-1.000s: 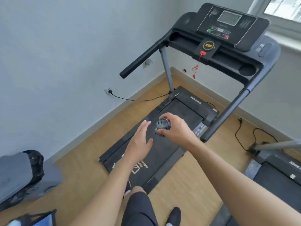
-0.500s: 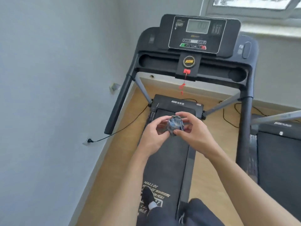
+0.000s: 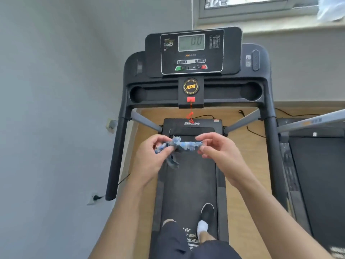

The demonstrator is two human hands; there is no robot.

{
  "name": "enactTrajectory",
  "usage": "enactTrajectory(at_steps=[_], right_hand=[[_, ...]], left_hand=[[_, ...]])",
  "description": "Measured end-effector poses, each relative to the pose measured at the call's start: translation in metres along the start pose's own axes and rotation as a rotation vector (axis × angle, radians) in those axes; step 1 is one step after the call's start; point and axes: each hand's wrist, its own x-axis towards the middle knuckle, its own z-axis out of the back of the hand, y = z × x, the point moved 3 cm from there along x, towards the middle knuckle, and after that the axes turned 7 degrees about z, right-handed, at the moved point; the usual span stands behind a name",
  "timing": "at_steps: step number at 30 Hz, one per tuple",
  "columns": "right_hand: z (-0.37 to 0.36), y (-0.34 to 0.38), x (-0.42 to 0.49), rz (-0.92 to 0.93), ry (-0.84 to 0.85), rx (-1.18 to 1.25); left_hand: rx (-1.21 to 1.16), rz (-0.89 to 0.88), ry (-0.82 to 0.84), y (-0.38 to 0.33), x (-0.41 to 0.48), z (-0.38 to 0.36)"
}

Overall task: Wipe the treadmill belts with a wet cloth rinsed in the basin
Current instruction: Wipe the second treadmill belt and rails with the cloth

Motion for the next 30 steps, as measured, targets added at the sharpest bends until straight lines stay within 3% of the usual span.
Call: enactTrajectory(at_steps=[4,8,12,15,19,24,27,30], right_hand=[[0.005,0.004,0.017,-0.012,-0.072,0.053],[0.022,0.011,0.026,0.029,-0.156,-0.057],[0.034,0.02,0.019,0.058,-0.164,-0.251],[0.032,0.021,0.013,0.055,-0.186,-0.264],[0.021,0.0,0.006,-0.127,-0.323,0.08],[-0.032,-0.026,-0.008,-0.484,-0.032,0.56],[-0.035,-0.023,-0.012,-0.509,0.086,0.794],[-0.031,-0.016,-0.012,-0.465,0.077,0.838]], left_hand=[[-0.009,-0.014,-0.039,-0.004,0.014,0.028],[0.052,-0.013,-0.052,-0.005,0.031,0.043],[-0.087,0.039,0.034,-0.013,0.039,0.045],[-0.25,0.082,0.162,-0.026,0.035,0.032],[-0.459,0.151,0.26,-0.044,0.021,0.007],[-0.721,0.278,0.294,-0.053,0.004,-0.02],[-0.912,0.37,0.297,-0.052,-0.002,-0.028],[-1.012,0.408,0.301,-0.05,-0.009,-0.033]])
